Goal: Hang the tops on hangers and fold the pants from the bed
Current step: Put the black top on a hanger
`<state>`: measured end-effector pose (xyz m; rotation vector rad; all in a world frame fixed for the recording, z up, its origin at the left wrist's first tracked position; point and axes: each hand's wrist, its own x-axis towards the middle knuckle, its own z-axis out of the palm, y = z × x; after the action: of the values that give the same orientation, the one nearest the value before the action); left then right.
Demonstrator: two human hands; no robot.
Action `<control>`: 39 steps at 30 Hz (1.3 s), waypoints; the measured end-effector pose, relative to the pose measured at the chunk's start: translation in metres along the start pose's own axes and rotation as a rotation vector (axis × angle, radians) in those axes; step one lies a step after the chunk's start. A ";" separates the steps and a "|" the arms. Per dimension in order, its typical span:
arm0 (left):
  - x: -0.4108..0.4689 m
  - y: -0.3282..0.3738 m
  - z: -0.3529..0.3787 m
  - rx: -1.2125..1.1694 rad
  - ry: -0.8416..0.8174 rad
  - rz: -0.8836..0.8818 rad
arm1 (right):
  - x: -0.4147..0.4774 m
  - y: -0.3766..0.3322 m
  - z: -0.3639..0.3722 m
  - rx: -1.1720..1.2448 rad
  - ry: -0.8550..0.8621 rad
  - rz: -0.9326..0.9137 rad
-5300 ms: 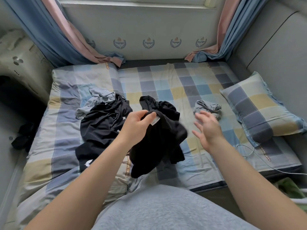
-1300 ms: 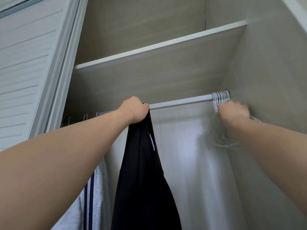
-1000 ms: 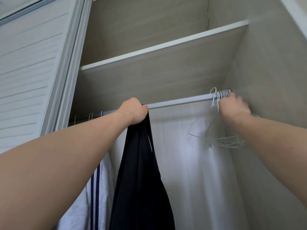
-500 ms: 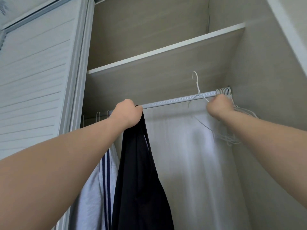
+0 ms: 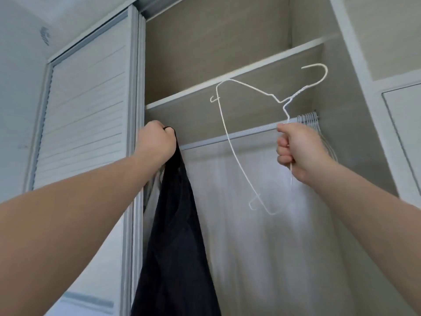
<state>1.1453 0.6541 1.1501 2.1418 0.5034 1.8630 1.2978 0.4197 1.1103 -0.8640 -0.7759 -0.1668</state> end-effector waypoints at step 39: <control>-0.343 0.141 -0.689 0.972 0.505 -0.633 | -0.567 -0.164 0.222 0.745 -1.196 0.518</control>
<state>0.4357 0.3599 1.0004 1.4942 2.2525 1.9032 0.6981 0.3809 0.9192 -0.3409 -1.5296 1.1375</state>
